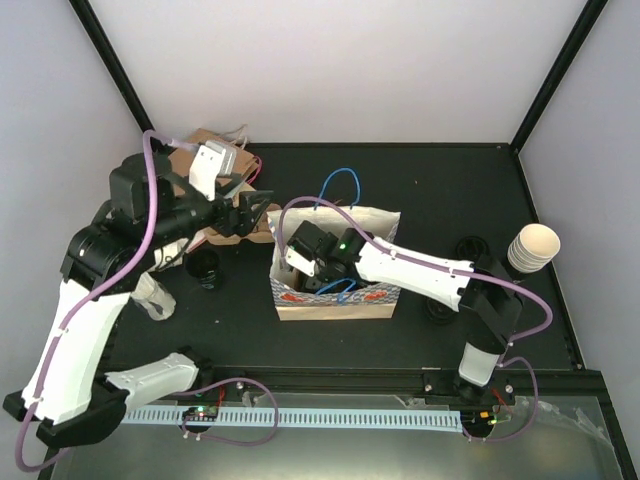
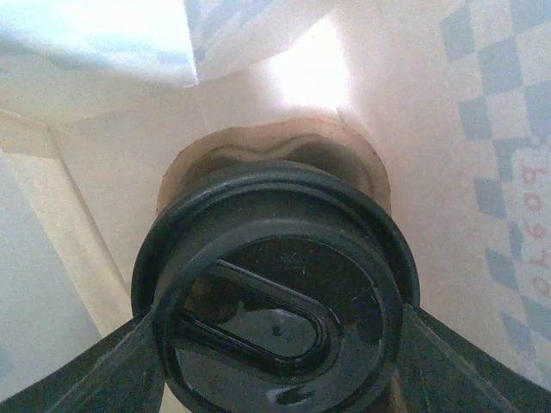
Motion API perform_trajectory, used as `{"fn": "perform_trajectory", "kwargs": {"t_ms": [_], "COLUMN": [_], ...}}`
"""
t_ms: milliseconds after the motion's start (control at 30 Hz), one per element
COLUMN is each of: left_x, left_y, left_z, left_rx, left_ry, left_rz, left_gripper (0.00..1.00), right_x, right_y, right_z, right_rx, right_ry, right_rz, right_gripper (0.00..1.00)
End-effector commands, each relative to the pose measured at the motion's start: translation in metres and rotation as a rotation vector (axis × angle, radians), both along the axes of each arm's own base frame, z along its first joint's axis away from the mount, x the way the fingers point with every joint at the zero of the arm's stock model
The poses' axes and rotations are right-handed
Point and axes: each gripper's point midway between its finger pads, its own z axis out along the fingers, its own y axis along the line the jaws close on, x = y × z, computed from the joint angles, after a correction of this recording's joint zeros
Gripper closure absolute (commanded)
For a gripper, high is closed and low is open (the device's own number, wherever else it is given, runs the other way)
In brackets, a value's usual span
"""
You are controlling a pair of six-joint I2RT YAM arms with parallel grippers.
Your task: Pack the takeout coffee
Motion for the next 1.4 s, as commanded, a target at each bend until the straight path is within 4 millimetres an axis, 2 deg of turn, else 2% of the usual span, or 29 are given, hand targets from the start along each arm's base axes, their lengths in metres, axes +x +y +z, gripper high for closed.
{"fn": "perform_trajectory", "kwargs": {"t_ms": [0,233,300,367,467,733,1067,1367], "left_x": [0.004,-0.004,-0.006,-0.008,-0.011,-0.016,-0.019,-0.018], "left_y": [0.014,0.022,0.023,0.023,0.024,0.024,0.028,0.026], "left_z": [-0.021,-0.058,-0.067,-0.074,-0.081,-0.092,-0.102,-0.105], "left_rx": [0.017,0.058,0.062,0.066,0.071,0.075,0.09,0.092], "left_ry": [0.047,0.117,0.135,0.148,0.164,0.188,0.21,0.221], "left_rz": [0.075,0.086,0.085,0.085,0.082,0.073,0.079,0.073], "left_gripper": [0.16,0.16,0.16,0.16,0.16,0.16,0.16,0.16], "right_x": [-0.028,-0.028,-0.028,-0.019,-0.021,-0.031,-0.018,-0.007], "right_y": [-0.02,-0.017,-0.018,-0.022,-0.025,-0.028,-0.053,-0.035], "right_z": [-0.058,-0.066,-0.065,-0.067,-0.071,-0.088,-0.099,-0.083], "right_rx": [-0.141,-0.134,-0.131,-0.136,-0.148,-0.203,-0.359,-0.268], "right_ry": [0.254,0.373,0.383,0.37,0.395,0.486,0.385,0.254], "right_rz": [0.037,0.036,0.036,0.004,-0.006,-0.036,-0.15,-0.153], "right_gripper": [0.46,0.47,0.46,0.45,0.45,0.44,0.45,0.45]}}
